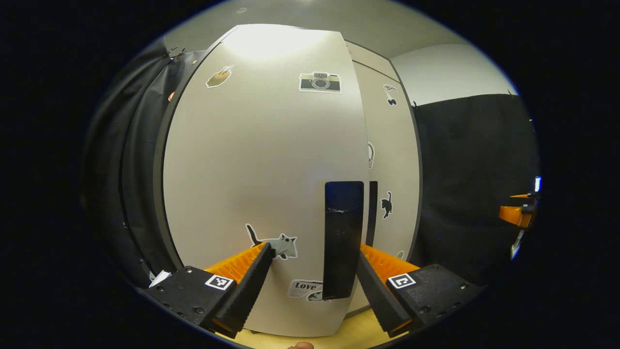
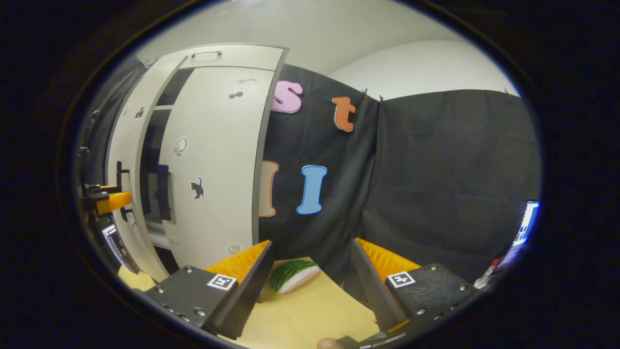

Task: Grasp the bottle in the cabinet with the left hand and place it on the coaster, then close the right door with the right hand and the left door with the left hand.

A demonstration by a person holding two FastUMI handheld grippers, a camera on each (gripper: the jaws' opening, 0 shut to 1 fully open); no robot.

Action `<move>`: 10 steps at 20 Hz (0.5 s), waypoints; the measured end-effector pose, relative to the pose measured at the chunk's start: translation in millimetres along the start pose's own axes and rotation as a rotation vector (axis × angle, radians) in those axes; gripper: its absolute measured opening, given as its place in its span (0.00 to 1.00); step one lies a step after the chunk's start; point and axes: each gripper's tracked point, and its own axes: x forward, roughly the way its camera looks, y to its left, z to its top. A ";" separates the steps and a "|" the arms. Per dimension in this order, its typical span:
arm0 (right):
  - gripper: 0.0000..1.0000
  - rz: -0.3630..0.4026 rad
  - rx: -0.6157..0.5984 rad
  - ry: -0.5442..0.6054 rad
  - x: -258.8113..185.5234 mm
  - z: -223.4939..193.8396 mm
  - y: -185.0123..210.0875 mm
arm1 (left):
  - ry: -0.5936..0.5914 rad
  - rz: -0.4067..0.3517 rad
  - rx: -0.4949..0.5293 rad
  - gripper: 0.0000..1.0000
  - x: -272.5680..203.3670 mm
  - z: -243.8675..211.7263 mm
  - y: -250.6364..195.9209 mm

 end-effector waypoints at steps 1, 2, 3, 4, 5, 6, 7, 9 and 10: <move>0.96 0.000 -0.001 0.001 -0.5 -0.1 -0.2 | 0.000 0.005 0.004 1.00 1.5 0.4 -0.3; 0.96 0.001 -0.001 0.002 -0.3 -0.9 -1.0 | 0.000 0.008 0.008 1.00 3.0 0.8 -0.1; 0.96 0.001 0.000 0.003 0.3 -1.0 -1.5 | 0.000 0.009 0.010 1.00 4.5 1.0 0.2; 0.95 -0.001 0.001 0.004 -0.2 -1.6 -3.0 | 0.001 0.012 0.009 1.00 6.6 0.8 0.7; 0.95 -0.002 0.000 0.004 -0.3 -1.7 -4.2 | 0.002 0.015 0.013 1.00 7.7 1.4 0.7; 0.95 -0.004 0.000 0.004 -0.6 -1.3 -6.3 | 0.003 0.016 0.017 1.00 9.1 1.6 0.5; 0.95 -0.005 0.002 0.002 -0.5 -0.3 -7.5 | 0.001 0.016 0.014 1.00 10.6 2.5 0.4; 0.95 -0.005 0.007 0.001 -1.1 0.0 -8.9 | 0.002 0.017 0.015 1.00 13.5 2.4 0.6; 0.95 -0.006 0.009 0.000 -1.0 0.0 -10.5 | 0.004 0.020 0.017 1.00 15.4 2.1 0.9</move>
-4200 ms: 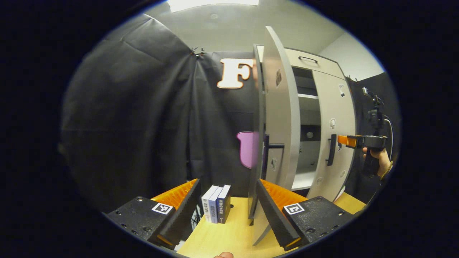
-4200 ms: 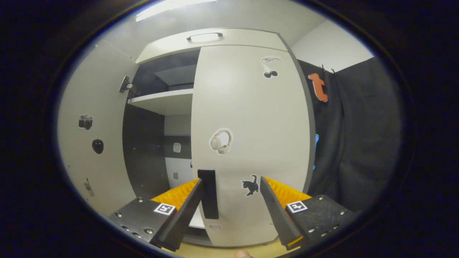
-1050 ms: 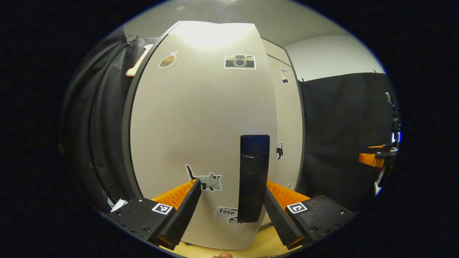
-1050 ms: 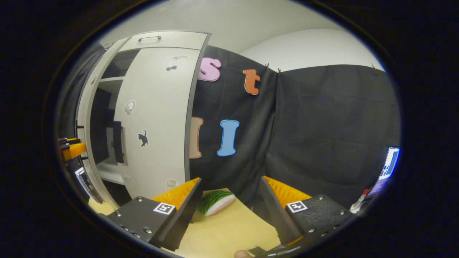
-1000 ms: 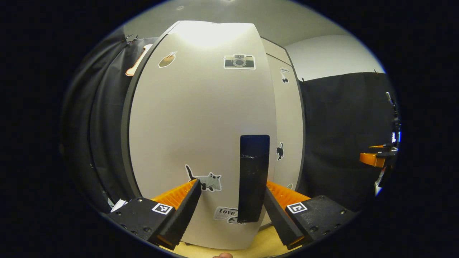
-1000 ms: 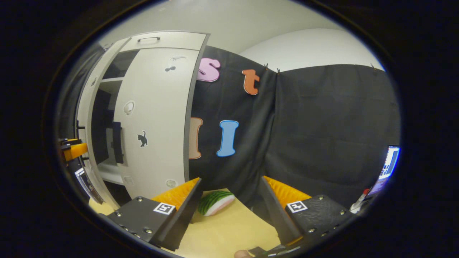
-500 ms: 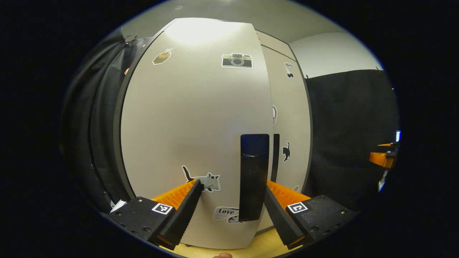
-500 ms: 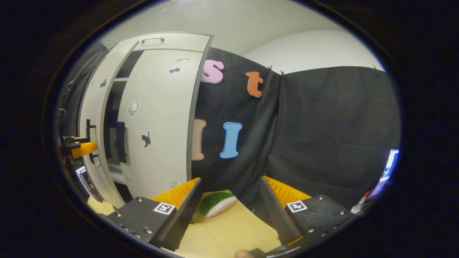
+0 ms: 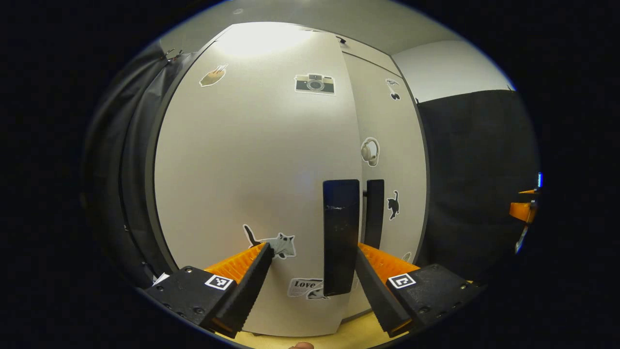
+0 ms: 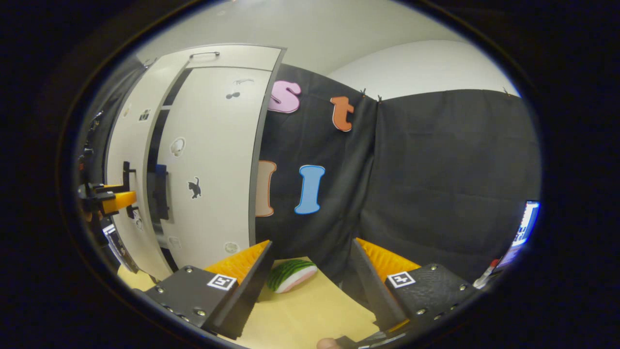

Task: Grasp the bottle in the cabinet with the left hand and place it on the coaster, then close the right door with the right hand and the left door with the left hand.

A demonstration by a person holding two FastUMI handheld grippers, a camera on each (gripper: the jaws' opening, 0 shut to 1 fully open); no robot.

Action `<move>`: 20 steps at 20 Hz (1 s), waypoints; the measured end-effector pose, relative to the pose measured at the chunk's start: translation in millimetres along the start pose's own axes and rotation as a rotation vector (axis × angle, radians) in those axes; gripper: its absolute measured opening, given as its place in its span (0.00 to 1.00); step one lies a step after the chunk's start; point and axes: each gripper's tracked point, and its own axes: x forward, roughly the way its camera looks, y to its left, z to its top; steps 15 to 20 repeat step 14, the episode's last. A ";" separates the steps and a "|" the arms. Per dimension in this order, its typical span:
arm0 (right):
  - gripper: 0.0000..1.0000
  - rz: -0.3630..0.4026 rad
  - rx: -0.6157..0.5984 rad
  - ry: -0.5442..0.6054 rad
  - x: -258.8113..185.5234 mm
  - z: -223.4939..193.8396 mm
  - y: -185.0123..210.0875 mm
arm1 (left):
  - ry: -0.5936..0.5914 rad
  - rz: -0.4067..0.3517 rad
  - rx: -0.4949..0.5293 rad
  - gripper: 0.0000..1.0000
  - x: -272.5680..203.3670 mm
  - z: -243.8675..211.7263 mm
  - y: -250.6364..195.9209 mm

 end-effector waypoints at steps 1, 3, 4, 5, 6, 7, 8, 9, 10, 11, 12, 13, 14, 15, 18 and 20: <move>0.95 -0.001 0.002 0.001 0.3 -0.3 -0.9 | 0.000 0.001 0.002 1.00 2.7 0.3 0.4; 0.95 -0.003 0.005 0.005 0.1 -1.5 -2.4 | 0.001 -0.005 -0.001 1.00 7.1 -0.9 0.6; 0.96 -0.003 0.005 0.005 0.5 -2.0 -2.8 | 0.002 -0.009 -0.007 1.00 10.3 -2.6 1.2; 0.95 -0.003 0.005 0.003 1.0 -1.8 -2.6 | 0.000 -0.011 -0.013 1.00 12.6 -2.1 2.3; 0.95 -0.002 0.004 0.002 1.5 -2.4 -2.9 | 0.003 -0.011 -0.013 1.00 11.1 -2.3 1.5; 0.95 -0.005 0.003 0.002 2.6 -2.8 -3.3 | 0.003 -0.006 -0.012 1.00 11.5 -1.7 1.5; 0.96 -0.006 0.003 0.003 2.8 -3.8 -3.8 | 0.003 -0.001 -0.007 1.00 12.8 -2.0 2.0; 0.96 -0.005 0.005 0.006 3.9 -4.7 -3.5 | 0.003 0.004 -0.002 1.00 13.6 -1.4 2.2; 0.95 -0.004 0.009 0.009 4.8 -6.4 -3.3 | 0.001 0.006 -0.001 1.00 13.4 -1.5 1.7; 0.95 -0.002 0.011 0.012 5.4 -7.5 -2.8 | 0.000 0.009 -0.002 1.00 12.1 -1.4 1.2; 0.95 -0.001 0.011 0.013 6.7 -8.3 -2.6 | 0.000 0.009 0.001 1.00 11.4 -1.4 0.3; 0.98 0.000 0.010 0.012 7.7 -8.6 -2.5 | 0.001 0.010 0.003 1.00 11.2 -1.4 0.3; 0.95 0.000 0.008 0.011 8.9 -9.0 -2.9 | -0.001 0.011 0.002 1.00 11.8 -1.3 0.1; 0.95 0.000 0.008 0.011 8.9 -9.0 -2.9 | -0.001 0.011 0.002 1.00 11.8 -1.3 0.1; 0.95 0.000 0.008 0.011 8.9 -9.0 -2.9 | -0.001 0.011 0.002 1.00 11.8 -1.3 0.1; 0.95 0.000 0.008 0.011 8.9 -9.0 -2.9 | -0.001 0.011 0.002 1.00 11.8 -1.3 0.1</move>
